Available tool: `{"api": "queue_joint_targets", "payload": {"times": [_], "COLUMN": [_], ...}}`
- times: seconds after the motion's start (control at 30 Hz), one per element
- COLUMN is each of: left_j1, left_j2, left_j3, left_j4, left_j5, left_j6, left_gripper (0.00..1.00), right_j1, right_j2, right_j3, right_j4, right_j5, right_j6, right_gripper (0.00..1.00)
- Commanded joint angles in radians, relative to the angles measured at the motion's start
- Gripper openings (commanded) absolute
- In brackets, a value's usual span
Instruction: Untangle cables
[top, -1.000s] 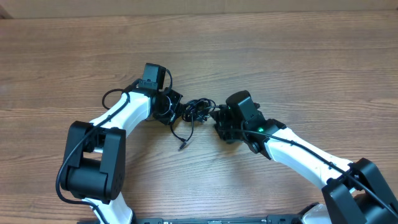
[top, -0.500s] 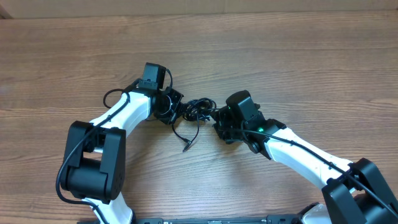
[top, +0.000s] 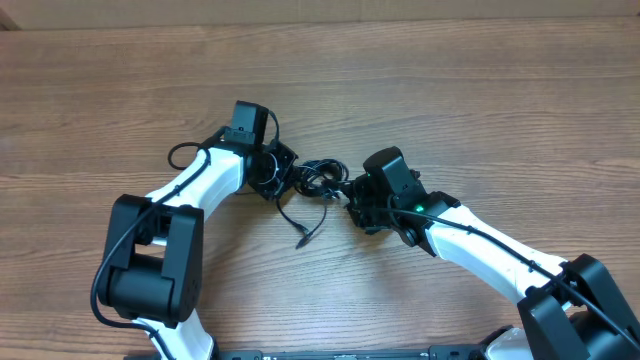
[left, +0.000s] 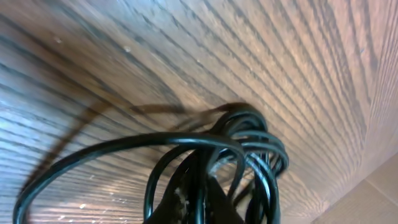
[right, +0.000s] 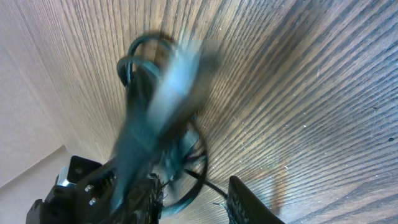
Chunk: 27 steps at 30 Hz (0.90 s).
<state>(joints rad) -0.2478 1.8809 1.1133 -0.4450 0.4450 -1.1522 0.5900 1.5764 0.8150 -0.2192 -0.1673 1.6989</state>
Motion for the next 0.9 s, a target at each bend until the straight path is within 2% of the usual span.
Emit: {"api": "queue_joint_targets", "payload": {"times": [0.0, 0.17, 0.37, 0.73, 0.87], "left_j1": [-0.031, -0.056, -0.06, -0.065, -0.079], "left_j2": [-0.011, -0.011, -0.011, -0.011, -0.011], "left_j3": [0.002, 0.002, 0.002, 0.002, 0.002], "left_j4": [0.004, 0.004, 0.016, 0.0, -0.001], "left_j5": [-0.019, -0.055, -0.051, -0.053, -0.052], "left_j6": [0.023, 0.023, 0.106, 0.11, 0.151], "left_gripper": [0.14, 0.19, 0.11, 0.11, 0.14], "right_j1": [0.006, 0.006, 0.002, -0.002, -0.001], "right_j2": [0.003, 0.003, 0.003, 0.003, 0.003], "right_j3": [0.009, 0.009, 0.009, 0.009, 0.009], "right_j4": [0.005, 0.003, -0.061, -0.111, -0.157], "right_j5": [0.01, 0.011, 0.115, 0.09, 0.06], "right_j6": [0.006, 0.006, -0.051, -0.051, -0.05], "right_gripper": [0.33, 0.33, 0.33, 0.34, 0.36]}}
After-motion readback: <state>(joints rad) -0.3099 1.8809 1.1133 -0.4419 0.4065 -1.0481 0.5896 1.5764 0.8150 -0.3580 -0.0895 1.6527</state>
